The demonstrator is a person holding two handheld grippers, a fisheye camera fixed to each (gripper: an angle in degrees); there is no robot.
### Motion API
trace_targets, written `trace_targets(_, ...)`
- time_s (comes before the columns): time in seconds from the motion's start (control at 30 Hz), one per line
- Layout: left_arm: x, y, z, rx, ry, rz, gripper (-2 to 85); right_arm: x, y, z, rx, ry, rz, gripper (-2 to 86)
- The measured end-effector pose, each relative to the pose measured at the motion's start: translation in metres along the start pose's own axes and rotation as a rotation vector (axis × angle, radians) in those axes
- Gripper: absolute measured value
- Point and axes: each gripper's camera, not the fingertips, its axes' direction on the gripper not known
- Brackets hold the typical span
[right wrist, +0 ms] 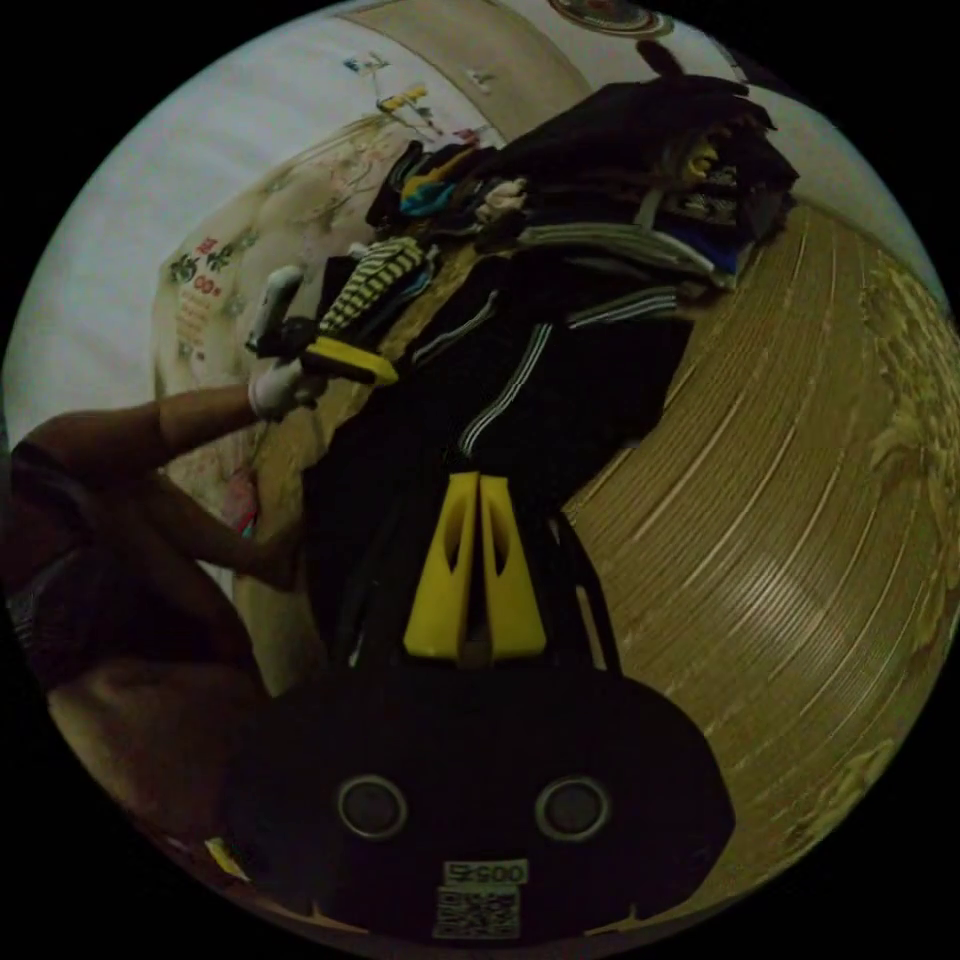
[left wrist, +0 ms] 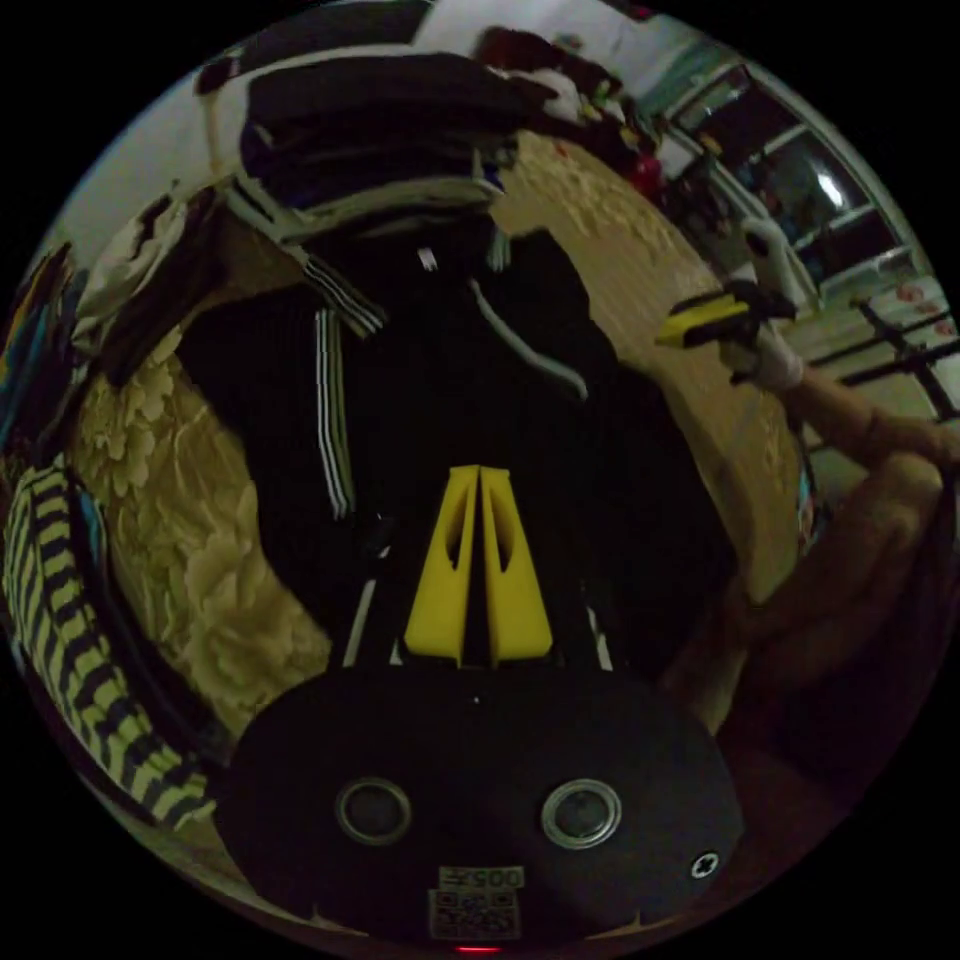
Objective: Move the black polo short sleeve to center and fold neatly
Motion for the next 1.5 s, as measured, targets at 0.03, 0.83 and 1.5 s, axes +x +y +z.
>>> trace_targets(0.03, -0.005, 0.021, -0.005, -0.085, 0.011, 0.012, 2.5, 0.0, 0.008, 0.001, -0.024, -0.018, 0.008, -0.7)
trace_targets(0.83, -0.142, 0.202, -0.008, -0.45, 0.418, -0.023, 9.5, 0.036, 0.134, 0.083, -0.322, -0.437, 0.372, 9.6)
trace_targets(1.5, -0.207, 0.251, -0.125, -0.434, 0.744, -0.081, -0.5, 0.017, 0.135, 0.031, -0.415, -0.681, 0.312, 7.8)
